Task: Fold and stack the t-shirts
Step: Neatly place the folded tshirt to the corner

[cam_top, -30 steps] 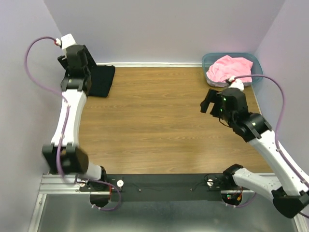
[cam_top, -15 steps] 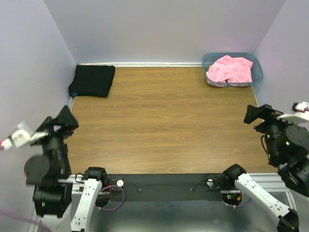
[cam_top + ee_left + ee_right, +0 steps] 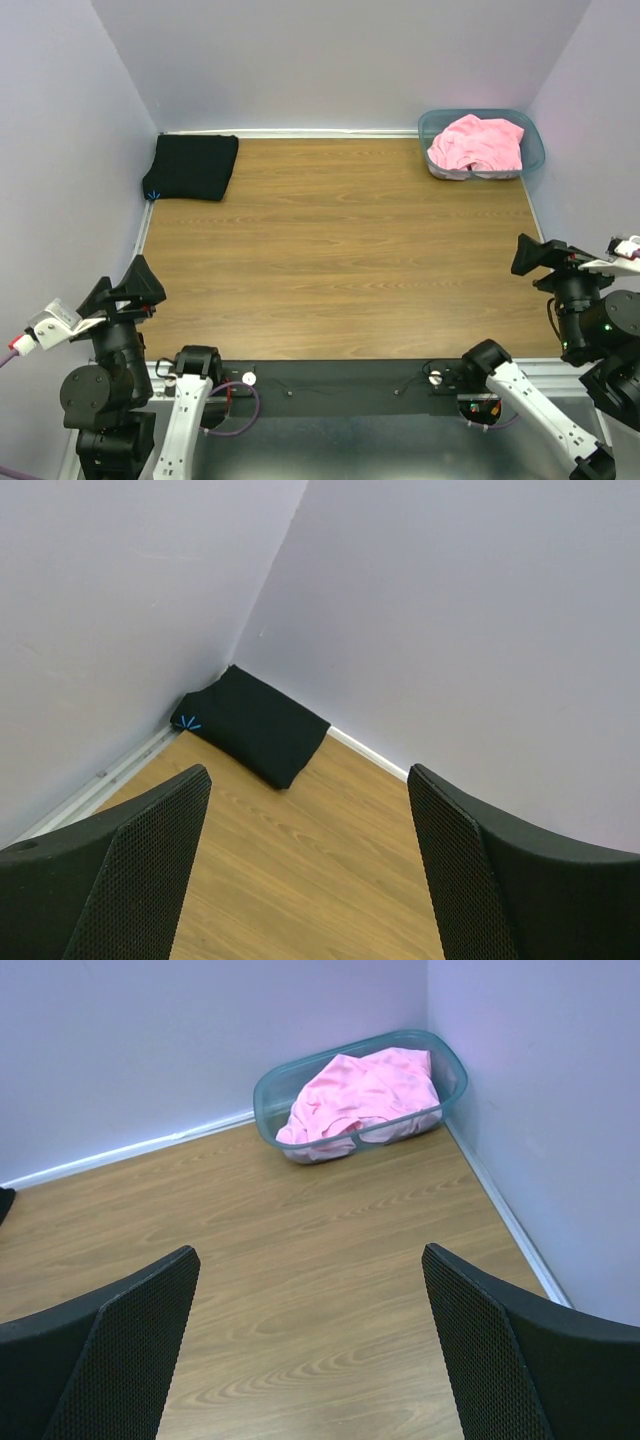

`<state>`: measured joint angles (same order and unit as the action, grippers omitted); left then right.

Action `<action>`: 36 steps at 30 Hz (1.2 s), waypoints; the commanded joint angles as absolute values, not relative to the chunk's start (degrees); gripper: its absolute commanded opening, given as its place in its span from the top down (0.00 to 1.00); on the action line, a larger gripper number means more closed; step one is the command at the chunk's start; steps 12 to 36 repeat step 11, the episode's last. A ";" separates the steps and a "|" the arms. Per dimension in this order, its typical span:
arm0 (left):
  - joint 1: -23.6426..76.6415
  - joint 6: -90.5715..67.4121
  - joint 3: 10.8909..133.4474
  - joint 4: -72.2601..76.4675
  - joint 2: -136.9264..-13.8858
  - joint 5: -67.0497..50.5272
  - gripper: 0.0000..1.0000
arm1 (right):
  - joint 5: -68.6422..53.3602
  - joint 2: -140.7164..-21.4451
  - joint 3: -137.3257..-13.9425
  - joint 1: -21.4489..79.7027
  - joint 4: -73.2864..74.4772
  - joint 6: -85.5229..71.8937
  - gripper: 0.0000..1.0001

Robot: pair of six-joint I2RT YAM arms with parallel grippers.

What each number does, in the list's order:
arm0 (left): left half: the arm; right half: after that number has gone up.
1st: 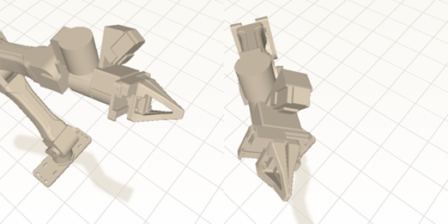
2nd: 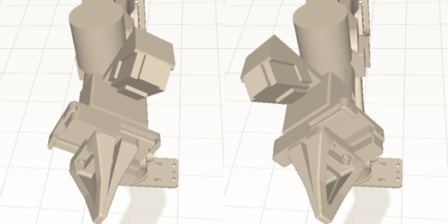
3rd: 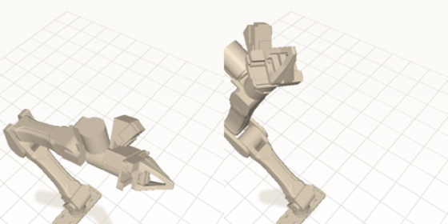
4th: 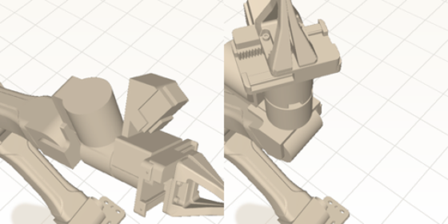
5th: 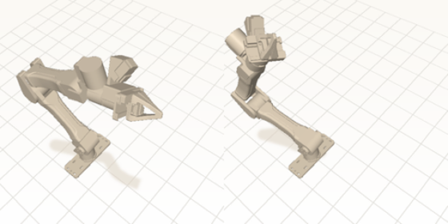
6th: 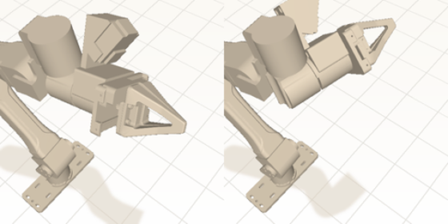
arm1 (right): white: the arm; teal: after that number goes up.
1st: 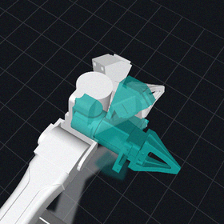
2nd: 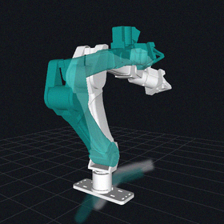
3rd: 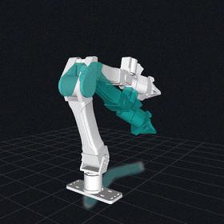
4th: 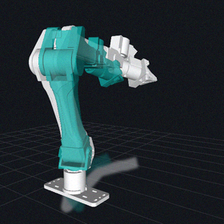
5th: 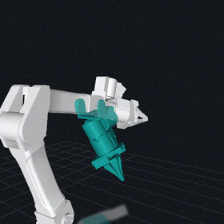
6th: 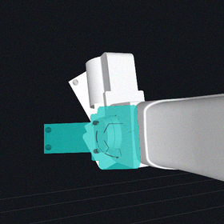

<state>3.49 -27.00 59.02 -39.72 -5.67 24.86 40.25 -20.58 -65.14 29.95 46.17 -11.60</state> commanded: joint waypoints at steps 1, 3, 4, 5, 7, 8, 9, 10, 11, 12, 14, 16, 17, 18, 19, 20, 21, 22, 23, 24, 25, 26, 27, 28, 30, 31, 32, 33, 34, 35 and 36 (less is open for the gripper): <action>3.52 -26.98 58.98 -40.17 -5.10 24.96 0.12 | 38.59 -19.07 -64.42 30.23 44.04 -9.68 0.00; 3.51 -28.03 58.62 -39.73 -4.92 24.96 0.12 | 38.76 -19.16 -64.86 30.15 43.86 -9.23 0.00; 3.52 -28.47 58.36 -39.38 -4.75 24.79 0.11 | 38.93 -19.25 -64.95 30.15 43.77 -9.05 0.00; 3.52 -28.56 58.01 -39.03 -4.57 24.52 0.11 | 39.02 -19.07 -65.13 30.15 43.42 -9.05 0.00; 3.51 -28.21 58.01 -38.50 -5.01 24.08 0.11 | 39.11 -18.81 -65.30 30.15 43.24 -9.14 0.00; 3.52 -27.78 58.09 -38.50 -5.44 23.91 0.11 | 39.20 -18.55 -65.39 30.23 43.16 -9.40 0.00; 3.52 -27.43 58.18 -38.24 -5.62 23.73 0.11 | 39.11 -18.46 -65.13 30.15 43.07 -9.49 0.00; 3.52 -26.90 58.18 -38.06 -5.80 23.56 0.11 | 38.94 -18.28 -65.13 30.15 43.07 -9.32 0.00; 3.52 -26.11 58.18 -37.88 -5.97 23.38 0.11 | 38.85 -18.19 -65.04 30.15 42.89 -9.49 0.00; 3.52 -26.11 58.18 -37.88 -5.97 23.38 0.11 | 38.85 -18.19 -65.04 30.15 42.89 -9.49 0.00; 3.52 -26.11 58.18 -37.88 -5.97 23.38 0.11 | 38.85 -18.19 -65.04 30.15 42.89 -9.49 0.00; 3.52 -26.11 58.18 -37.88 -5.97 23.38 0.11 | 38.85 -18.19 -65.04 30.15 42.89 -9.49 0.00; 3.52 -26.11 58.18 -37.88 -5.97 23.38 0.11 | 38.85 -18.19 -65.04 30.15 42.89 -9.49 0.00; 3.52 -26.11 58.18 -37.88 -5.97 23.38 0.11 | 38.85 -18.19 -65.04 30.15 42.89 -9.49 0.00; 3.52 -26.11 58.18 -37.88 -5.97 23.38 0.11 | 38.85 -18.19 -65.04 30.15 42.89 -9.49 0.00; 3.52 -26.11 58.18 -37.88 -5.97 23.38 0.11 | 38.85 -18.19 -65.04 30.15 42.89 -9.49 0.00; 3.52 -26.11 58.18 -37.88 -5.97 23.38 0.11 | 38.85 -18.19 -65.04 30.15 42.89 -9.49 0.00; 3.52 -26.11 58.18 -37.88 -5.97 23.38 0.11 | 38.85 -18.19 -65.04 30.15 42.89 -9.49 0.00; 3.52 -26.11 58.18 -37.88 -5.97 23.38 0.11 | 38.85 -18.19 -65.04 30.15 42.89 -9.49 0.00; 3.52 -26.11 58.18 -37.88 -5.97 23.38 0.11 | 38.85 -18.19 -65.04 30.15 42.89 -9.49 0.00; 3.52 -26.11 58.18 -37.88 -5.97 23.38 0.11 | 38.85 -18.19 -65.04 30.15 42.89 -9.49 0.00; 3.52 -26.11 58.18 -37.88 -5.97 23.38 0.11 | 38.85 -18.19 -65.04 30.15 42.89 -9.49 0.00; 3.52 -26.11 58.18 -37.88 -5.97 23.38 0.11 | 38.85 -18.19 -65.04 30.15 42.89 -9.49 0.00; 3.52 -26.11 58.18 -37.88 -5.97 23.38 0.11 | 38.85 -18.19 -65.04 30.15 42.89 -9.49 0.00; 3.52 -26.11 58.18 -37.88 -5.97 23.38 0.11 | 38.85 -18.19 -65.04 30.15 42.89 -9.49 0.00; 3.52 -26.11 58.18 -37.88 -5.97 23.38 0.11 | 38.85 -18.19 -65.04 30.15 42.89 -9.49 0.00; 3.52 -26.11 58.18 -37.88 -5.97 23.38 0.11 | 38.85 -18.19 -65.04 30.15 42.89 -9.49 0.00; 3.52 -26.11 58.18 -37.88 -5.97 23.38 0.11 | 38.85 -18.19 -65.04 30.15 42.89 -9.49 0.00; 3.52 -26.11 58.18 -37.88 -5.97 23.38 0.11 | 38.85 -18.19 -65.04 30.15 42.89 -9.49 0.00; 3.52 -26.11 58.18 -37.88 -5.97 23.38 0.11 | 38.85 -18.19 -65.04 30.15 42.89 -9.49 0.00; 3.52 -26.11 58.18 -37.88 -5.97 23.38 0.11 | 38.85 -18.19 -65.04 30.15 42.89 -9.49 0.00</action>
